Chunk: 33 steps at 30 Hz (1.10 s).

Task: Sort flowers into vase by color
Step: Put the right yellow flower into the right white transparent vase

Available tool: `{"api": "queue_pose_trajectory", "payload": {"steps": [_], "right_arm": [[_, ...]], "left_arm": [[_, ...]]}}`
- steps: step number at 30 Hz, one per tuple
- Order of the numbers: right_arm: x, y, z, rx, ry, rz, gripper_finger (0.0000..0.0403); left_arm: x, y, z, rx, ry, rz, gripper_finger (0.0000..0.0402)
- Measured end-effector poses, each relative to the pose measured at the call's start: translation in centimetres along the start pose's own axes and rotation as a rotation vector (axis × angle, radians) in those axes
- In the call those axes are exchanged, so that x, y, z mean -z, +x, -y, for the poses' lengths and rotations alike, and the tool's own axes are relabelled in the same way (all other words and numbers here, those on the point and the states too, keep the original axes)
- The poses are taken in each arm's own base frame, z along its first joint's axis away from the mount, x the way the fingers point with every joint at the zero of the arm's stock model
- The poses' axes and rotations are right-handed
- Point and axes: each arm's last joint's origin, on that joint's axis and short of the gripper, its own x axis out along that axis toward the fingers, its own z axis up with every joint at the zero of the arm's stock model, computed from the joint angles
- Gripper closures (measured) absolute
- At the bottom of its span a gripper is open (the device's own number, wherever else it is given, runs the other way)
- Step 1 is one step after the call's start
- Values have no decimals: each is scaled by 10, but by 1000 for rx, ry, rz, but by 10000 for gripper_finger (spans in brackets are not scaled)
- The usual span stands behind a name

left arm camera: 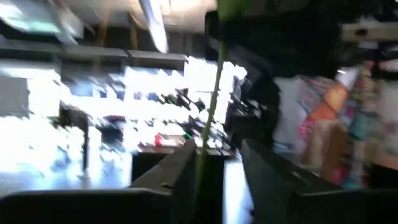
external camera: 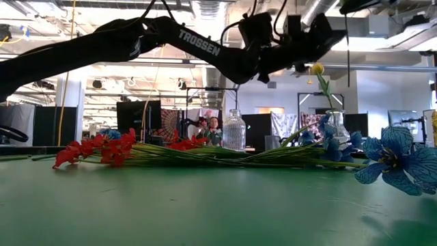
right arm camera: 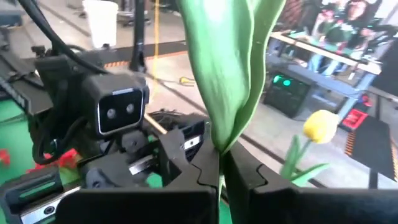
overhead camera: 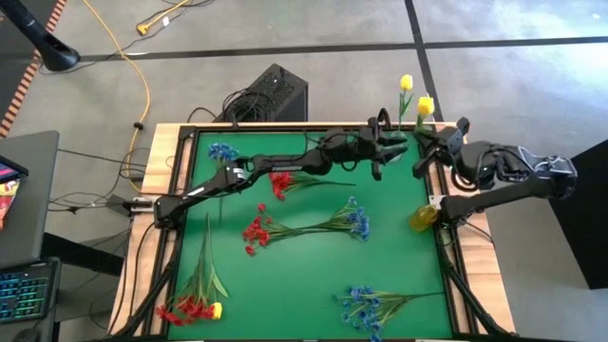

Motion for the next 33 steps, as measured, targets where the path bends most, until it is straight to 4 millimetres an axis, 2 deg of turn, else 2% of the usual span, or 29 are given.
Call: {"api": "queue_pose_trajectory", "payload": {"steps": [5,7,10,13,16,19,24,27,33], "right_arm": [[-3,0,6,41,7,21,369],[-6,2,7,61,4,38,369],[-11,6,9,70,-14,56,369],[-13,11,13,78,-13,60,370],[-13,16,18,85,0,48,370],[-13,21,25,81,15,36,370],[1,44,27,93,0,-10,370],[8,57,30,106,-2,-27,370],[12,62,39,109,13,-27,370]], "left_arm": [[-20,-11,-32,192,-210,-155,224],[-32,-18,-47,225,-309,-220,219],[-48,-23,-59,233,-347,-291,221],[-71,-22,-50,184,-285,-382,228],[-109,-27,-36,88,-133,-517,233],[-145,-39,-23,0,25,-666,234],[-193,-64,-1,-80,121,-852,235],[-213,-77,8,-163,146,-934,235],[-224,-111,15,-334,175,-1022,235]]}}
